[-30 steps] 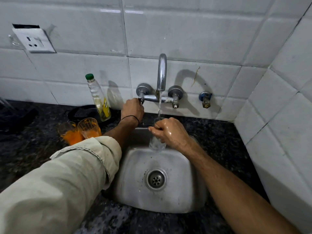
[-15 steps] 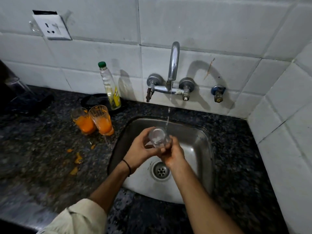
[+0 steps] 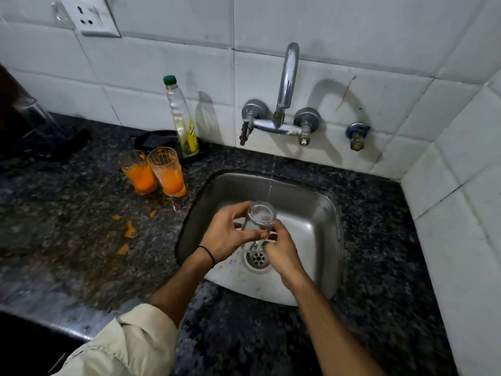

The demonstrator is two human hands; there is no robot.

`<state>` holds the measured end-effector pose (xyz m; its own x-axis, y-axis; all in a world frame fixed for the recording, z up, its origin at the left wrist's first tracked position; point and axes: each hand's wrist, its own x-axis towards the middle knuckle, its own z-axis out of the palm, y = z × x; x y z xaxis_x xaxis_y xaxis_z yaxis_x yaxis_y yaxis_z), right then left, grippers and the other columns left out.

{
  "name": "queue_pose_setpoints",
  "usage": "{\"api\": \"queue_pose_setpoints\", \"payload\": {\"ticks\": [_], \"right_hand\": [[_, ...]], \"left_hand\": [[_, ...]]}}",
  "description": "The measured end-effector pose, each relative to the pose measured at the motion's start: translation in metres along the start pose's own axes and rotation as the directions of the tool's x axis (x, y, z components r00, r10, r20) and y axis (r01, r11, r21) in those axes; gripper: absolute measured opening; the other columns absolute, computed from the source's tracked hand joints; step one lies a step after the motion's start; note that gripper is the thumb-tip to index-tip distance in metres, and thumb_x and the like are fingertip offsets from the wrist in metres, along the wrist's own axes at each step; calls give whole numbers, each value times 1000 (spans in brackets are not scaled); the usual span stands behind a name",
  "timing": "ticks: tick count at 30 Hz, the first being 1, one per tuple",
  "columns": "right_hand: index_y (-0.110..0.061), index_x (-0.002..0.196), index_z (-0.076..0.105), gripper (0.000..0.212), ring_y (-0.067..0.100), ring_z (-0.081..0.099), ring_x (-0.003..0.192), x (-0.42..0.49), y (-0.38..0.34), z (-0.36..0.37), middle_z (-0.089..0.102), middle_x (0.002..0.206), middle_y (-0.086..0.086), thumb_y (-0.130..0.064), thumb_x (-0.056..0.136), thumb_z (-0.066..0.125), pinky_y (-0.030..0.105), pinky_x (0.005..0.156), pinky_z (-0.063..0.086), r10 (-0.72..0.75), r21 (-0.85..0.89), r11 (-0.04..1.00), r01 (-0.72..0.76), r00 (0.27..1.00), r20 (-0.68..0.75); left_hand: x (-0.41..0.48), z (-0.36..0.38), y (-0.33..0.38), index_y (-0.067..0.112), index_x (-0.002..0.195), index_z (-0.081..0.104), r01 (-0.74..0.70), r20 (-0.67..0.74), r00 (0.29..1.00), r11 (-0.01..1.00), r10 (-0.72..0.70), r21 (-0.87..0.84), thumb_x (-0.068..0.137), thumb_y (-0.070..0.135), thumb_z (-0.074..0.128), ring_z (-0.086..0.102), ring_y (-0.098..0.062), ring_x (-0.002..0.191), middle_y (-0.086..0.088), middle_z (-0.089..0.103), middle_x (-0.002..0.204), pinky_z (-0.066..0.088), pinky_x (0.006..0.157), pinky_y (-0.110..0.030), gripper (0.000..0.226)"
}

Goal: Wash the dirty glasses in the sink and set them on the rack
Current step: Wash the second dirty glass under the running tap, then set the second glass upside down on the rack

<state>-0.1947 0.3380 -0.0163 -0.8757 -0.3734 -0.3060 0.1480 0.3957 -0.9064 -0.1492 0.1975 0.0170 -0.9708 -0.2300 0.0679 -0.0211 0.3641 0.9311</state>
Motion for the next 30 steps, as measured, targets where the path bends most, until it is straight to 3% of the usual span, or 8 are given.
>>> {"api": "queue_pose_setpoints", "payload": {"ticks": [3,7,10,13,17,21,26,30], "right_hand": [[-42,127,44,67,8,59,110,-5,-7,1,59,123,-12,-5,76,67,30,88,53,-138,-8,990,140,984,112],[-50,121,52,69,8,67,103,3,-14,16,68,114,-15,-41,61,86,34,86,58,-126,51,991,122,989,74],[-43,112,59,55,7,68,101,3,-33,28,70,105,-13,-25,69,89,27,81,60,-196,83,978,192,980,40],[-37,122,63,58,6,66,107,5,-52,43,71,111,-15,-34,70,89,35,87,59,-285,102,955,278,956,67],[-34,123,65,61,-1,65,103,14,-89,73,72,111,-16,-36,68,91,24,87,55,-380,70,925,373,916,132],[-20,112,71,52,4,70,93,31,-132,114,76,100,-8,-32,66,92,25,81,55,-437,83,899,429,882,174],[-15,76,68,21,-1,62,61,53,-189,194,69,65,-13,-9,72,89,15,62,47,-482,171,875,452,844,235],[-11,91,69,37,14,68,75,78,-226,274,71,77,-3,-29,68,92,39,74,58,-464,188,883,430,859,217]], "left_hand": [[-4,-5,3,44,112,63,-34,-21,999,999,34,25,71,23,87,63,2,107,20,70,109,54,88,-30,52],[-6,-23,6,31,126,62,-30,-77,996,999,33,38,70,28,87,60,3,112,17,69,116,51,92,-26,61],[-9,-46,8,30,135,55,-15,-61,998,999,18,46,74,36,84,56,5,116,17,64,124,47,95,-21,68],[-15,-79,12,33,140,49,-6,-67,998,1000,8,23,74,53,77,52,8,121,20,59,132,44,93,-13,74],[-30,-138,2,36,134,54,1,-227,974,1000,-6,-23,78,65,65,57,-1,120,15,62,129,49,96,-28,64],[-44,-195,-17,27,126,62,59,-434,896,995,-88,-81,89,51,64,63,4,103,9,68,116,49,83,-10,44],[-54,-278,-60,21,121,65,177,-573,793,978,-207,-109,93,35,63,63,1,99,9,68,108,50,82,-14,31],[-52,-355,-105,22,121,65,273,-596,752,956,-280,-105,93,41,62,62,-5,102,9,68,109,48,80,-18,34]]}}
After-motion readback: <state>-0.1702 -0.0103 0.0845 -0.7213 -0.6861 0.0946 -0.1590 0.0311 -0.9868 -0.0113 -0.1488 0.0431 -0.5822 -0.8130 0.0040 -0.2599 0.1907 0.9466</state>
